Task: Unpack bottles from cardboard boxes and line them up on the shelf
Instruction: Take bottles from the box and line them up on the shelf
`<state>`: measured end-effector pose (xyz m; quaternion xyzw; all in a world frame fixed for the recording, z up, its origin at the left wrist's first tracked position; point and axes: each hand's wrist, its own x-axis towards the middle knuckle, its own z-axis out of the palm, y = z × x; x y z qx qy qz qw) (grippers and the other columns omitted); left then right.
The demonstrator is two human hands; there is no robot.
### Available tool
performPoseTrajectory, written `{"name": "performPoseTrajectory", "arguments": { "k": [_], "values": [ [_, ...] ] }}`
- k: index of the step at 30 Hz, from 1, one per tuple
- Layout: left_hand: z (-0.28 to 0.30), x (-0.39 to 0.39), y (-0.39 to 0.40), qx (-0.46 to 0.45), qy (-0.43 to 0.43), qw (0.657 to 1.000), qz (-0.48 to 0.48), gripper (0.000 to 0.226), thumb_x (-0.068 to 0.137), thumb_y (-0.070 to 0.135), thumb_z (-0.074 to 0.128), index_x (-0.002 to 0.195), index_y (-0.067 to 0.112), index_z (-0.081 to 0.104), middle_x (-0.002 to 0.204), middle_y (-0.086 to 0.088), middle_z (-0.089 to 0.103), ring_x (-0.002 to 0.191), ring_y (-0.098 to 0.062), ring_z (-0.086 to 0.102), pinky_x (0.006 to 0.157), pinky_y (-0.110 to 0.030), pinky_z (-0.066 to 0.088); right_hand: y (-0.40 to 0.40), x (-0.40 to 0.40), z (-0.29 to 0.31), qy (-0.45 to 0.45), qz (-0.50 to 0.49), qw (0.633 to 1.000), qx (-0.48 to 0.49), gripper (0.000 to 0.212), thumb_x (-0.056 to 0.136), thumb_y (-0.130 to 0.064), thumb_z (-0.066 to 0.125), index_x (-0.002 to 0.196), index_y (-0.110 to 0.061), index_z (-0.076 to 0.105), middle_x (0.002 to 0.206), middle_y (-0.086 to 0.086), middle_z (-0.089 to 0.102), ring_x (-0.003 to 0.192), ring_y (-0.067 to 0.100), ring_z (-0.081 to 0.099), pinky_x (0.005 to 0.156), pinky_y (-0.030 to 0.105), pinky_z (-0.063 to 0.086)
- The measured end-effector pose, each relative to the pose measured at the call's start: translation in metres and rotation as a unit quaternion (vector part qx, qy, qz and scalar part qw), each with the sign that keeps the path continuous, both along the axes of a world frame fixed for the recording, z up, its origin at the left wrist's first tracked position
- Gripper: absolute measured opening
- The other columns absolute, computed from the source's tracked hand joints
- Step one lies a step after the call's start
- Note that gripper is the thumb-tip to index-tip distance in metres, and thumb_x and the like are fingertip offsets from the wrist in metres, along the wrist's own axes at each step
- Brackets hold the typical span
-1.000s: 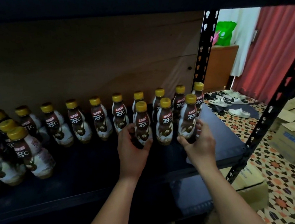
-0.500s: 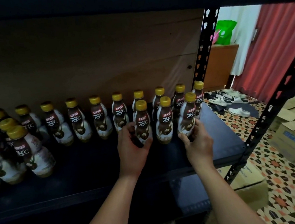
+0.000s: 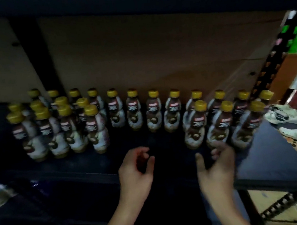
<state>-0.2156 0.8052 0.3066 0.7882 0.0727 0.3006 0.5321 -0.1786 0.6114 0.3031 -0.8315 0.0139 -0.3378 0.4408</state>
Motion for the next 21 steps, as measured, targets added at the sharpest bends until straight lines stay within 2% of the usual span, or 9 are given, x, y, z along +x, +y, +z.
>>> {"name": "performPoseTrajectory", "arguments": {
  "k": [3,5,8,11,12,15,17,21],
  "values": [
    [-0.002,-0.025,0.060,0.062,-0.046,0.988,0.137,0.028,0.087,0.014,0.078,0.107,0.028,0.062,0.098,0.011,0.060,0.095,-0.011,0.060,0.085,-0.031,0.050,0.068,-0.008,-0.002,0.057,0.137,0.988,-0.036,0.053,0.082,-0.015,0.081,0.125,-0.019,0.051,0.105,-0.002,0.050,0.092,0.018,0.056,0.085,0.039,0.053],
    [-0.001,-0.035,0.099,0.078,-0.049,0.969,0.231,0.034,0.089,0.019,0.077,0.117,0.021,0.058,0.111,0.007,0.052,0.108,-0.014,0.048,0.094,-0.034,0.043,0.113,-0.011,0.003,0.111,0.221,0.966,-0.074,0.058,0.086,-0.028,0.078,0.133,-0.025,0.045,0.113,-0.005,0.049,0.103,0.013,0.055,0.092,0.032,0.049],
    [0.008,-0.043,0.153,0.056,-0.029,0.951,0.302,0.046,0.092,0.025,0.075,0.129,0.018,0.050,0.128,0.002,0.043,0.122,-0.015,0.038,0.104,-0.038,0.038,0.175,-0.006,0.015,0.187,0.288,0.936,-0.083,0.071,0.090,-0.042,0.073,0.146,-0.027,0.033,0.129,-0.005,0.048,0.119,0.012,0.050,0.103,0.032,0.044],
    [0.014,-0.037,0.178,0.074,-0.029,0.956,0.283,0.055,0.094,0.031,0.073,0.138,0.017,0.044,0.135,0.000,0.041,0.128,-0.017,0.039,0.105,-0.027,0.035,0.211,0.006,0.019,0.204,0.313,0.926,-0.057,0.082,0.086,-0.045,0.076,0.150,-0.026,0.028,0.140,0.001,0.043,0.129,0.019,0.047,0.107,0.038,0.044],
    [0.014,-0.035,0.184,0.080,-0.035,0.958,0.274,0.058,0.095,0.031,0.073,0.142,0.016,0.042,0.136,0.000,0.040,0.129,-0.017,0.040,0.107,-0.027,0.036,0.222,0.010,0.019,0.197,0.312,0.928,-0.053,0.086,0.084,-0.045,0.078,0.150,-0.024,0.028,0.144,0.004,0.041,0.132,0.022,0.046,0.109,0.040,0.042],
    [0.012,-0.024,0.190,0.124,-0.050,0.960,0.248,0.067,0.095,0.020,0.072,0.151,0.013,0.035,0.143,-0.004,0.039,0.135,-0.022,0.041,0.113,-0.041,0.041,0.243,0.019,0.016,0.171,0.302,0.937,-0.041,0.092,0.080,-0.041,0.083,0.150,-0.013,0.030,0.147,0.012,0.038,0.137,0.029,0.038,0.112,0.038,0.035],
    [0.008,-0.013,0.187,0.149,-0.040,0.958,0.244,0.076,0.095,0.016,0.070,0.157,0.011,0.028,0.148,-0.009,0.036,0.141,-0.026,0.036,0.116,-0.048,0.038,0.250,0.023,0.015,0.151,0.296,0.942,-0.037,0.090,0.079,-0.039,0.084,0.147,-0.010,0.033,0.144,0.014,0.041,0.135,0.030,0.040,0.110,0.037,0.035],
    [0.002,0.004,0.182,0.122,-0.018,0.952,0.281,0.074,0.098,0.017,0.064,0.159,0.010,0.023,0.150,-0.010,0.031,0.144,-0.027,0.031,0.116,-0.058,0.036,0.253,0.025,0.008,0.121,0.281,0.951,-0.053,0.077,0.084,-0.036,0.079,0.143,-0.008,0.038,0.137,0.015,0.048,0.128,0.033,0.048,0.104,0.038,0.040]
  ]
}}
